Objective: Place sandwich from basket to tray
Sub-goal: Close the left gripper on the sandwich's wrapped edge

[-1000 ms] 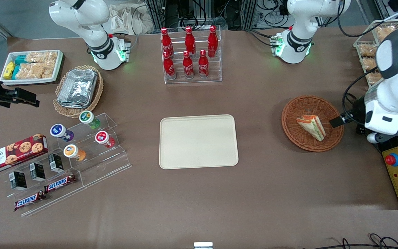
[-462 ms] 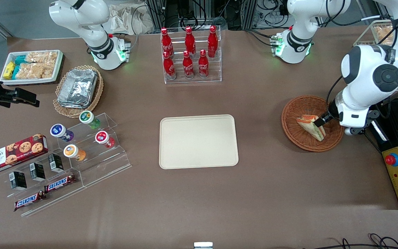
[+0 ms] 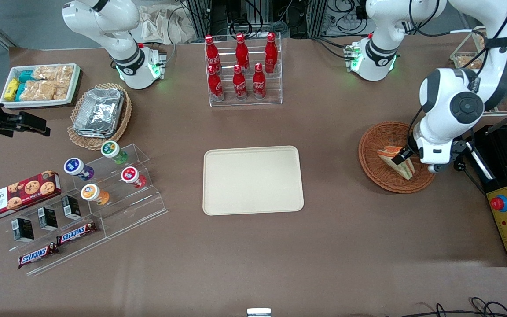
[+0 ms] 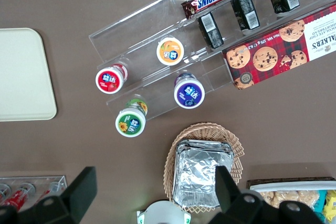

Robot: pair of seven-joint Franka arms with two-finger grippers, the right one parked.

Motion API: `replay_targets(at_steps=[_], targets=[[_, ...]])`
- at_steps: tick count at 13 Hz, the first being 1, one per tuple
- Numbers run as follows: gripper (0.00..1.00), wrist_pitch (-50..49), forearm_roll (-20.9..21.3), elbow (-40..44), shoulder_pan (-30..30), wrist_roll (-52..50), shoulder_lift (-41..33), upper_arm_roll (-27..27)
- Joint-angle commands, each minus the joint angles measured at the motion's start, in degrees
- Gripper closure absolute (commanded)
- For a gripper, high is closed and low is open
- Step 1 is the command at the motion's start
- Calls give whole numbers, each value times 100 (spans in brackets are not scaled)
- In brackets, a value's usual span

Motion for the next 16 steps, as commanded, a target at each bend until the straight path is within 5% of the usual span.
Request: replay_targets(at_steps=[1, 5, 6, 7, 8, 13, 16], targets=[[0, 585, 462, -445, 47, -250, 75, -50], [1, 1377, 499, -789, 56, -312, 409, -24], [28, 1378, 507, -772, 65, -312, 488, -6], [71, 1387, 551, -754, 134, -312, 506, -6], [100, 1378, 647, -754, 213, -312, 497, -15], [100, 1317, 666, -631, 232, -268, 419, 20], [100, 477, 639, -238, 232, 81, -91, 56]])
